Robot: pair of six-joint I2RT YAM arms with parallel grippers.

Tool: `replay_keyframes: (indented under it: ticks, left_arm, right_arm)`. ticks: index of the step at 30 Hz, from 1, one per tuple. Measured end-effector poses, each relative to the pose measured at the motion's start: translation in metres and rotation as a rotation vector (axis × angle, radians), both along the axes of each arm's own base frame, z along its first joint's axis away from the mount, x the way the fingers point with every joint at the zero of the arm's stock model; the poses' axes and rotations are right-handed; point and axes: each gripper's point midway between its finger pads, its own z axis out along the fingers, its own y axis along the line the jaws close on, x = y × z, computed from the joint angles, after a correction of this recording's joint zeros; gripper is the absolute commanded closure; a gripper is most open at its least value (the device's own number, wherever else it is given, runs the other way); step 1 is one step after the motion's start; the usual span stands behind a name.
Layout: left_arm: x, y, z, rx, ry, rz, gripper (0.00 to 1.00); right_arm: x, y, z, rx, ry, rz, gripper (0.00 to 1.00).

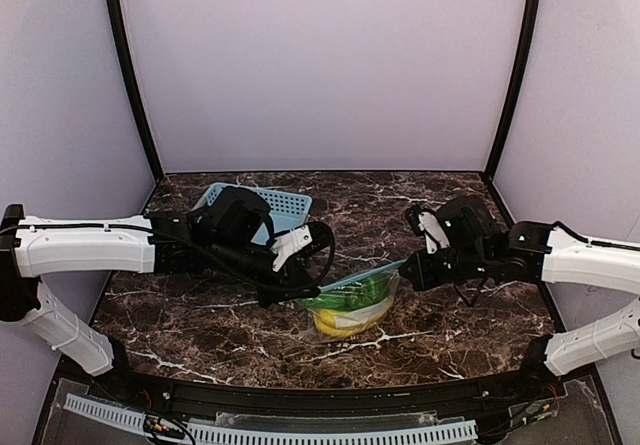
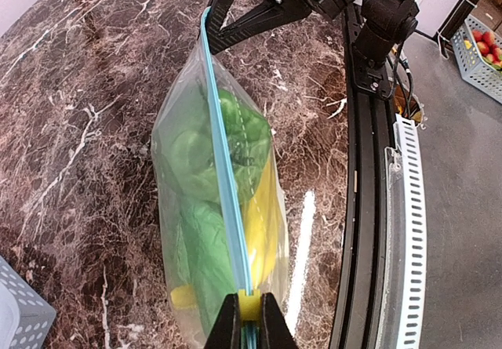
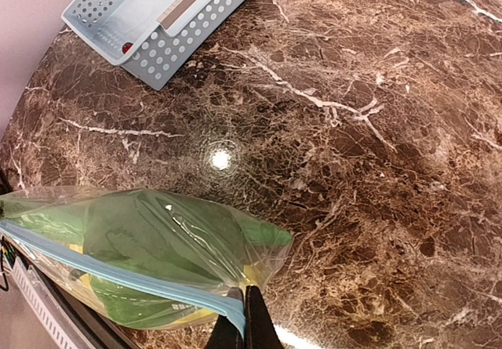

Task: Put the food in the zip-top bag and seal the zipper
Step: Zip the zipper of the food storage bag.

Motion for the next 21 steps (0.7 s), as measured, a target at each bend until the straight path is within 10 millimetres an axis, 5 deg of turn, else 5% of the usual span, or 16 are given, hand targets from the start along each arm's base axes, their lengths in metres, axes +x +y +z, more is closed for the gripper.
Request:
replay_keyframes:
  ticks: [21]
  left_arm:
    - [0.003, 0.010, 0.002, 0.004, -0.001, 0.021, 0.99]
  right_arm:
    - [0.008, -0.020, -0.003, -0.031, 0.011, -0.060, 1.00]
